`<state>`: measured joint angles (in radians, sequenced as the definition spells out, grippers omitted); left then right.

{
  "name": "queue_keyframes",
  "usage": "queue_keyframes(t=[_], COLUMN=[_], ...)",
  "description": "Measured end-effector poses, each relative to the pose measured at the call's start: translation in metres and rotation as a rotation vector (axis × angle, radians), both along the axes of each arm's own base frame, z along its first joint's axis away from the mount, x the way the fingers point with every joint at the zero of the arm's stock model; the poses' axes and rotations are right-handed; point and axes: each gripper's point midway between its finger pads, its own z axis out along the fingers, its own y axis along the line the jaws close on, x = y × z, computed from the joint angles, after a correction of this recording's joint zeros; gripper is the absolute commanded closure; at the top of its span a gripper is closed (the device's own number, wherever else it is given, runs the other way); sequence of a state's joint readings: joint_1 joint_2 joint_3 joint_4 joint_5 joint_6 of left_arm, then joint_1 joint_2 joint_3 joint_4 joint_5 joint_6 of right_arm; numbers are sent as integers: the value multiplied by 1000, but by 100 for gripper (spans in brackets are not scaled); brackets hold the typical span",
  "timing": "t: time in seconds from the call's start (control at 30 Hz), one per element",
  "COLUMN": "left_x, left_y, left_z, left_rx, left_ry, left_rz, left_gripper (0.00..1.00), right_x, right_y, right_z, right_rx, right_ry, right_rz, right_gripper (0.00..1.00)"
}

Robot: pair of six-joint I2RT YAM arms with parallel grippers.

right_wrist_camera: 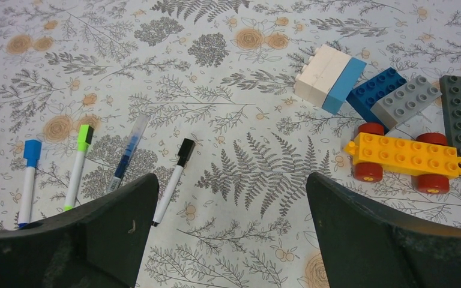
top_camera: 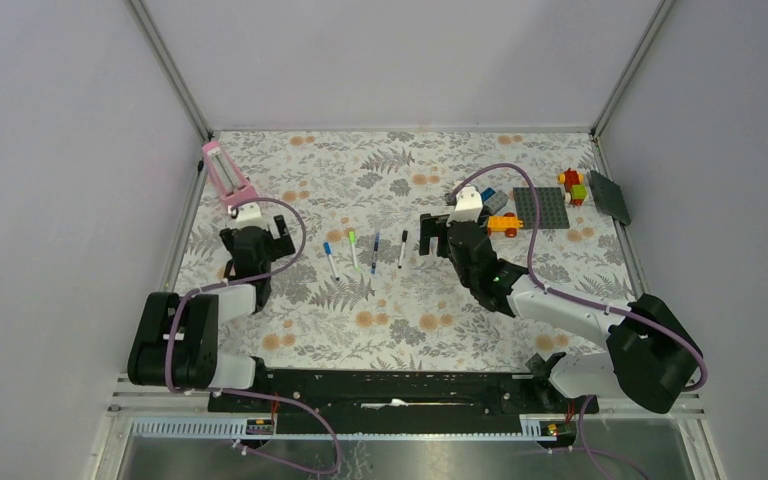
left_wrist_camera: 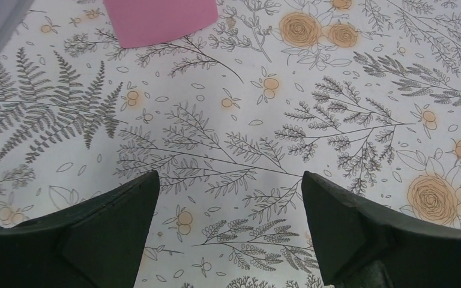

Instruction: Insert the pens into the pen caps

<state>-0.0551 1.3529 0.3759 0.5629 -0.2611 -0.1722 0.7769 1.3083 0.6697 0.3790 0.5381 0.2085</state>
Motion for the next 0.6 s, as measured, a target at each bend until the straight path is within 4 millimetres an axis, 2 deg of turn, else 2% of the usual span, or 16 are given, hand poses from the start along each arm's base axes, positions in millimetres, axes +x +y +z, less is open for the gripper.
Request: queue_keyframes(t=[0.1, 0.23, 0.37, 0.6], left_x=[2, 2, -7, 5], left_y=[-1, -2, -4, -8], left_z=[-3, 6, -17, 2], left_rx=[-1, 10, 28, 40], left_ry=[-33, -149, -128, -201], left_rz=[-4, -22, -50, -76], left_gripper=[1, 1, 1, 1], right_x=[1, -3, -4, -3], right_y=[1, -7, -14, -16], right_z=[3, 6, 9, 11], right_rx=[13, 37, 56, 76], right_ry=[-12, -34, -52, -57], right_rz=[3, -3, -15, -16], right_gripper=[1, 0, 1, 0])
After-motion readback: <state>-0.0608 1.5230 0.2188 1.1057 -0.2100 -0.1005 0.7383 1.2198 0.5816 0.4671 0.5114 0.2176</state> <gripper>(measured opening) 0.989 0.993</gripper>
